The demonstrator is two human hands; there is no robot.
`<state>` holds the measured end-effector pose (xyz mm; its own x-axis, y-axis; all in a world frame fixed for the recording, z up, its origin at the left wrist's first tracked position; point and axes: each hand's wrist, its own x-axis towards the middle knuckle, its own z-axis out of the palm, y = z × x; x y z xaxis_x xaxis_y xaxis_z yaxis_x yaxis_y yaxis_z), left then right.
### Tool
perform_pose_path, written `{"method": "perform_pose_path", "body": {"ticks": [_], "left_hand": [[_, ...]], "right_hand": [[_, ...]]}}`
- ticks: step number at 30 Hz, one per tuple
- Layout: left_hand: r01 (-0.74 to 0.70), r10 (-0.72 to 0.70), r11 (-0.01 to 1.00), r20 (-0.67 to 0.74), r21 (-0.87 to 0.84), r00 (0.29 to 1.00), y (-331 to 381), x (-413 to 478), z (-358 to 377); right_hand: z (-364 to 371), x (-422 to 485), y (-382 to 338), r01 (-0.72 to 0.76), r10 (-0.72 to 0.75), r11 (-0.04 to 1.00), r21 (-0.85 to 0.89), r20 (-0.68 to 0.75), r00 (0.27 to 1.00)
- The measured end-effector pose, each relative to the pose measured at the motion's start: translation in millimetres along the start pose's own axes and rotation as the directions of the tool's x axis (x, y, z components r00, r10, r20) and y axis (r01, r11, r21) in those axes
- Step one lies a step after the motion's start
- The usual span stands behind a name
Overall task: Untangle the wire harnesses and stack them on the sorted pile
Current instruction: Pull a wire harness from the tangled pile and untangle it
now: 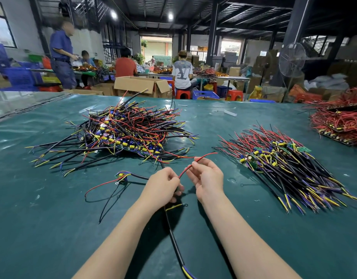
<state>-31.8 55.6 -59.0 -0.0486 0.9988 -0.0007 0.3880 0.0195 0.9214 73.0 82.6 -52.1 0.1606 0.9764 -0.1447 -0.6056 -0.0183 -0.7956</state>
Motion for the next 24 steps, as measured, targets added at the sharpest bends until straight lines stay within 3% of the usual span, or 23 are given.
{"method": "perform_pose_path", "body": {"ticks": [4, 9, 14, 19, 24], "left_hand": [[-0.039, 0.042, 0.994, -0.024, 0.104, 0.999, -2, -2, 0], [-0.087, 0.103, 0.98, -0.079, 0.181, 0.992, -4, 0, -3], [-0.125, 0.131, 0.987, -0.059, 0.102, 0.99, -2, -2, 0], [-0.094, 0.097, 0.995, -0.073, 0.039, 0.993, -3, 0, -4], [-0.016, 0.017, 0.998, 0.016, -0.057, 1.0, -4, -4, -1]], "right_hand": [[-1, 0, -1, -0.05, 0.05, 0.999, -0.015, 0.014, 0.999], [-2, 2, -3, -0.013, 0.014, 1.0, -0.003, 0.016, 1.0], [-4, 5, -5, 0.084, -0.084, 0.994, -0.064, -0.002, 0.996], [-1, 8, -6, 0.109, -0.109, 0.99, -0.085, 0.001, 0.994], [-10, 13, -10, 0.154, -0.156, 0.988, -0.028, -0.069, 0.985]]}}
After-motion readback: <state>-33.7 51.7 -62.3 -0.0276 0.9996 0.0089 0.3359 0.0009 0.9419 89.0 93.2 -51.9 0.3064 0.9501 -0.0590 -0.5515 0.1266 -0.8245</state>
